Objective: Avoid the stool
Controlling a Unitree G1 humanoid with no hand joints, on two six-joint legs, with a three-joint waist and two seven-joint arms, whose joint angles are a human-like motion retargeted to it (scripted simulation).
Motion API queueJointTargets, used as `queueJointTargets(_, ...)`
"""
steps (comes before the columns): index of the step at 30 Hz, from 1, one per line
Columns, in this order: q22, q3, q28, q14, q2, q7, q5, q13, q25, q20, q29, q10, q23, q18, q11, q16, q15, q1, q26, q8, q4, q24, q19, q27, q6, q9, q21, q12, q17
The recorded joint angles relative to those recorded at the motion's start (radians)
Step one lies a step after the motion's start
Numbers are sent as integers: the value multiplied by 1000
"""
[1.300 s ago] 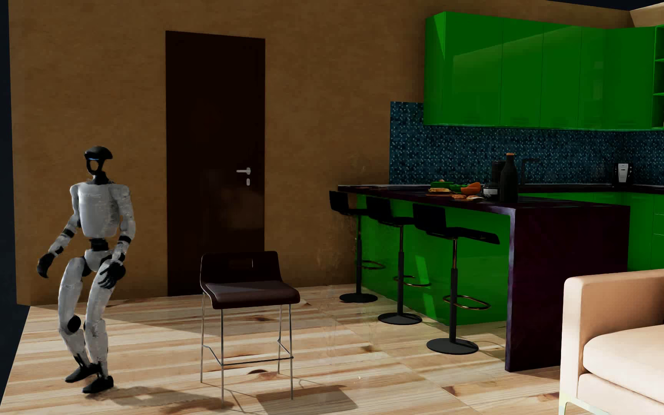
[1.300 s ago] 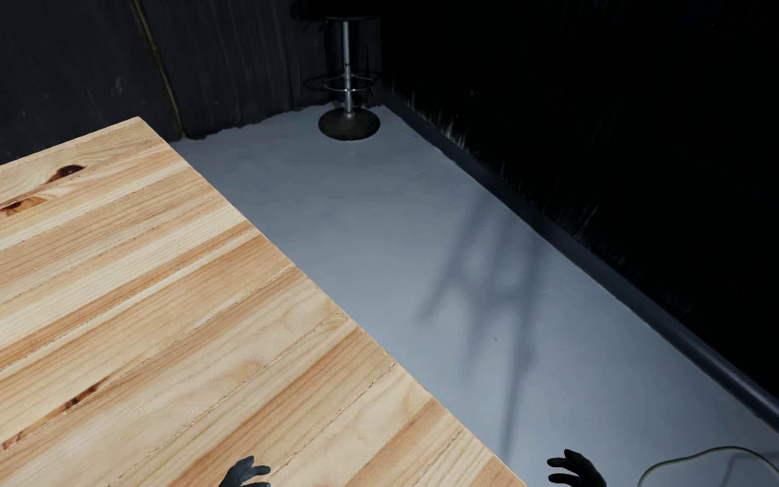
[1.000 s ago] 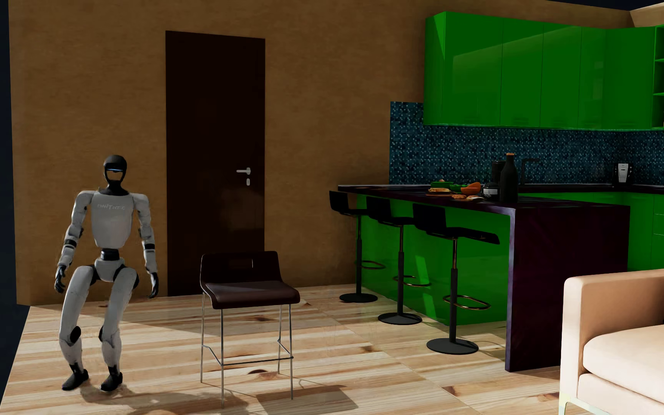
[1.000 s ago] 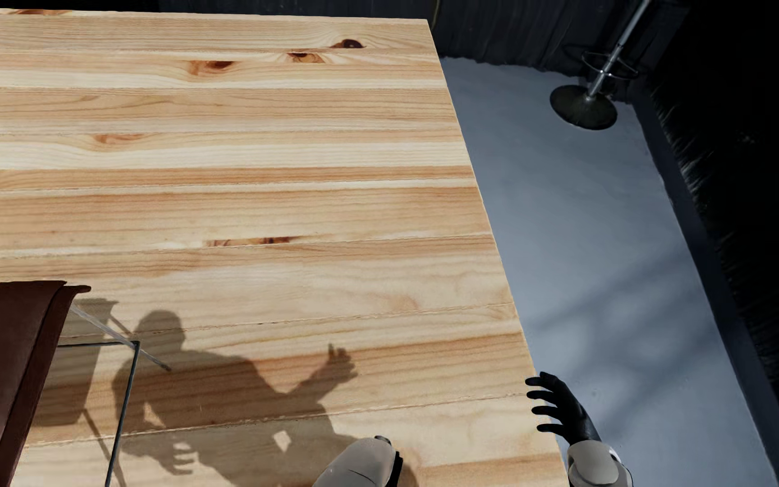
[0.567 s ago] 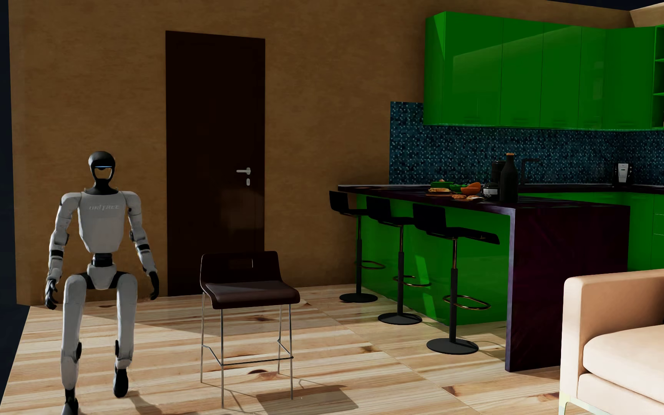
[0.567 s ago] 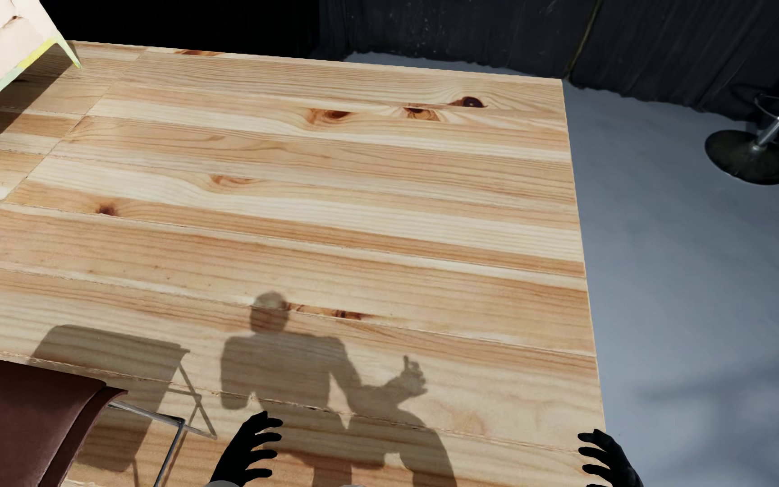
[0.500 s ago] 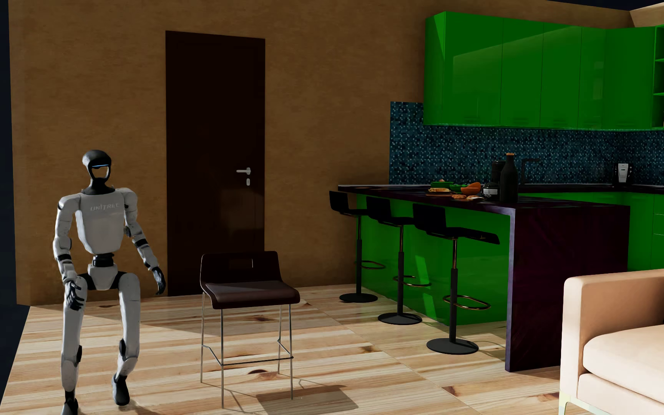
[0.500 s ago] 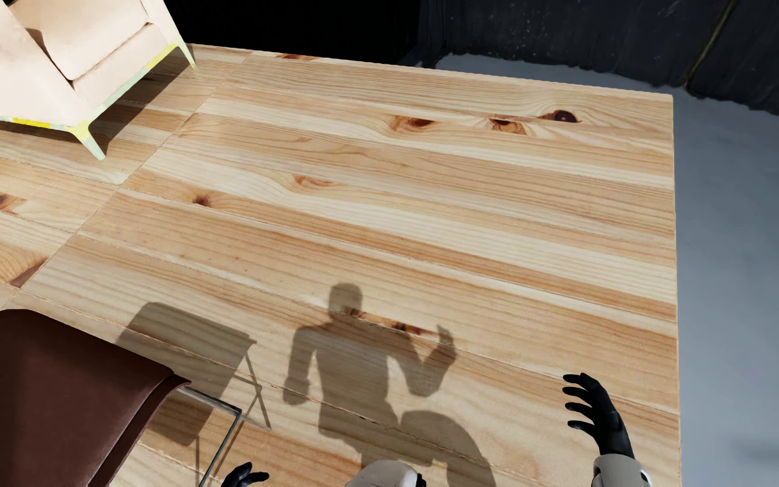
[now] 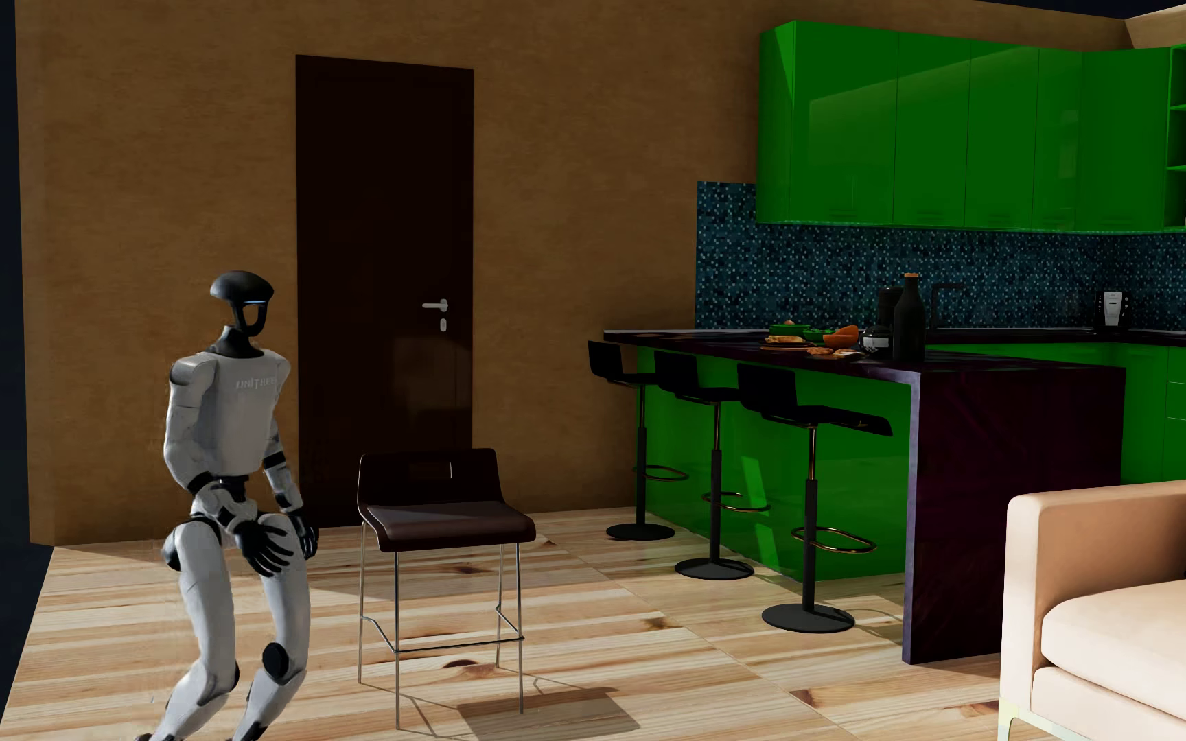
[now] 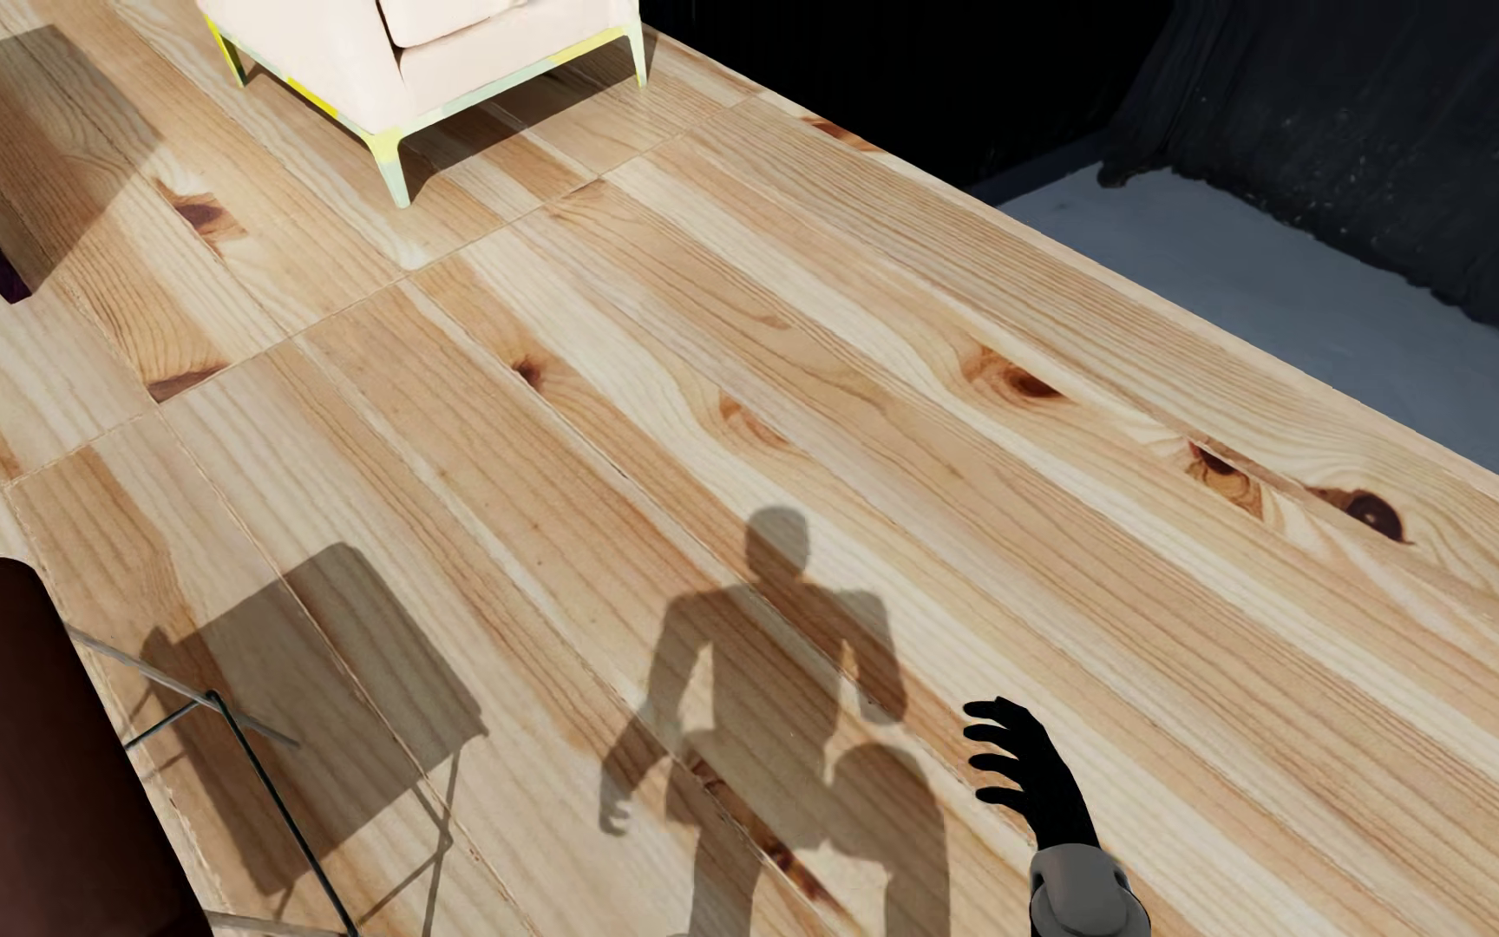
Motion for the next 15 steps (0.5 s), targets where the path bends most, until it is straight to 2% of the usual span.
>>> queueJointTargets(1,-38,-31,58,-20,-69,-26,11,59,-15,5,10,-38,-4,-1,-41,-26,-101,63,33,39,-31,-9,11,-30,-29,-1,-32,-1,10)
queueJointTargets(2,-32,-62,116,-47,-140,-55,9,138,-39,-19,27,-75,-30,-1,-122,-45,-170,128,69,44,-54,-4,21,-35,-52,-4,-52,-42,1)
queueJointTargets(3,-98,-79,145,-67,-184,-74,18,179,-56,10,49,-44,-7,-2,-246,-53,-177,155,115,38,-68,11,34,-38,-73,-7,-72,-86,-40)
queueJointTargets(4,-148,-68,147,-30,-159,-67,5,186,-65,55,65,106,49,25,-428,-81,-144,128,142,24,-78,24,44,-46,-81,2,-80,-131,-108)
queueJointTargets(5,-142,-47,126,136,-129,-29,-17,154,-67,20,62,327,99,61,-415,-83,1,42,145,0,-55,34,17,-46,-68,2,-79,-157,-164)
queueJointTargets(6,-76,-7,68,310,-83,0,-29,141,-58,13,34,444,99,33,-405,-76,-50,-42,129,-38,-24,29,-102,-54,-32,-5,-94,-166,-175)
queueJointTargets(7,-64,33,1,339,-19,21,-37,120,-39,24,5,496,64,-19,-415,-53,-91,-107,120,-74,5,13,-143,-46,12,-3,-107,-145,-171)
queueJointTargets(8,-94,55,-50,237,42,41,-54,110,-12,39,-14,448,-25,-32,-434,-22,-127,-160,120,-113,47,2,-80,-24,45,-14,-88,-116,-131)
queueJointTargets(9,-110,76,-66,116,108,58,-66,103,7,85,-14,302,-43,-30,-453,-44,-164,-173,117,-148,80,21,-96,-16,69,-34,-43,-86,-87)
queueJointTargets(10,-115,64,-59,63,156,64,-88,74,13,80,2,105,-63,-33,-433,-46,-220,-172,111,-172,103,48,-76,14,79,-45,-9,-60,-42)
queueJointTargets(11,-55,20,-33,106,152,63,-107,32,3,48,27,60,-64,-22,-318,-33,-244,-139,96,-137,88,63,-52,49,67,-41,47,-61,-31)
queueJointTargets(12,-12,-26,2,80,86,39,-89,29,-24,-16,55,50,-31,-25,-154,-14,-114,-104,72,-52,58,59,-44,70,39,-33,41,-72,-31)
queueJointTargets(13,-1,-66,37,65,33,21,-57,72,-56,-20,83,13,9,-30,-61,-17,-40,-47,46,28,26,44,-37,74,-7,-21,-27,-78,-15)
queueJointTargets(14,-59,-105,67,51,-16,-6,-28,156,-88,20,113,-25,-6,-38,-110,-43,-140,-8,24,64,4,25,-31,94,-46,-31,-81,-64,-40)
queueJointTargets(15,-82,-124,81,34,-30,-34,-30,206,-113,27,137,-62,21,-48,-231,-55,-230,48,7,64,-14,16,-25,113,-86,-27,-111,-94,-55)
